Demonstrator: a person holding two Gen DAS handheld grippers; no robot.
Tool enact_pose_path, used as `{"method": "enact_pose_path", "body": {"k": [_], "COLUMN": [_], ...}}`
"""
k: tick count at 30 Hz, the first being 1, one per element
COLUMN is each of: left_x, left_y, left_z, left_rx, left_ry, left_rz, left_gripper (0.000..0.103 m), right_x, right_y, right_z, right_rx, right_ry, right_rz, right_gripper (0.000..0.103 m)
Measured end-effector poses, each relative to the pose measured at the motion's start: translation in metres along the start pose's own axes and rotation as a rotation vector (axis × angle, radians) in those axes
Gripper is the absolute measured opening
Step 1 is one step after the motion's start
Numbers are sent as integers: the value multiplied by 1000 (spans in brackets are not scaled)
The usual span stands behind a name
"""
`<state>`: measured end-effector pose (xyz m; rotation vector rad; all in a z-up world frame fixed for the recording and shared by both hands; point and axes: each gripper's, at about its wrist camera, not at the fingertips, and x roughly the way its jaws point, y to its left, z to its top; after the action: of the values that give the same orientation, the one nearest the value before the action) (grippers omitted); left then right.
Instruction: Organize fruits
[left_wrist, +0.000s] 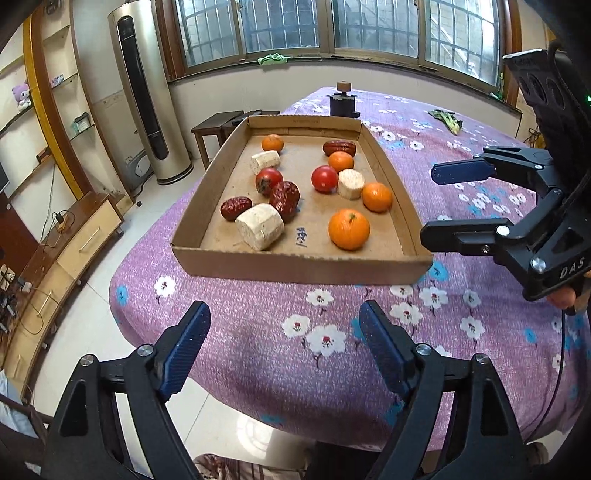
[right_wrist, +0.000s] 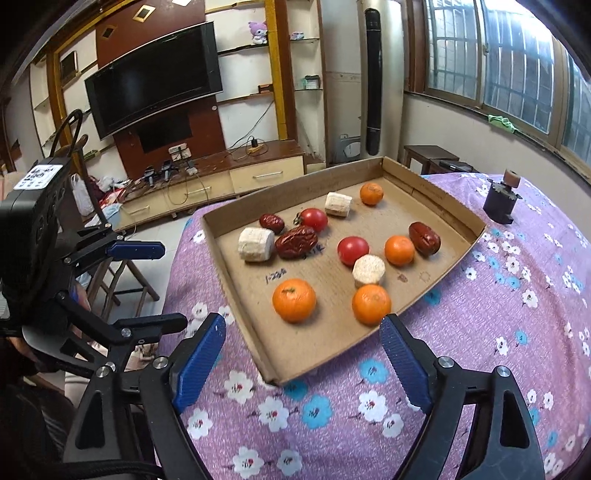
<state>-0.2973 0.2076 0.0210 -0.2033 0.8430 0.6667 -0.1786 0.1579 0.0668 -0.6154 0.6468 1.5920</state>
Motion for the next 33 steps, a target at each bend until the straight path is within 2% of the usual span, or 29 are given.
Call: {"method": "enact_pose_path", "body": {"k": [21, 33], "left_x": [-3, -4], "left_y": [-6, -5], "left_z": [-6, -6], "left_rx": [-6, -25], "left_ry": [2, -7], "left_rz": [-8, -32], "left_gripper": [83, 83], "right_x": [9, 8], "right_y": [16, 21], "right_z": [-16, -20], "right_rx": [-89, -107], "right_ry": [52, 51], "right_rz": [32, 34], "right_gripper": [87, 87]}}
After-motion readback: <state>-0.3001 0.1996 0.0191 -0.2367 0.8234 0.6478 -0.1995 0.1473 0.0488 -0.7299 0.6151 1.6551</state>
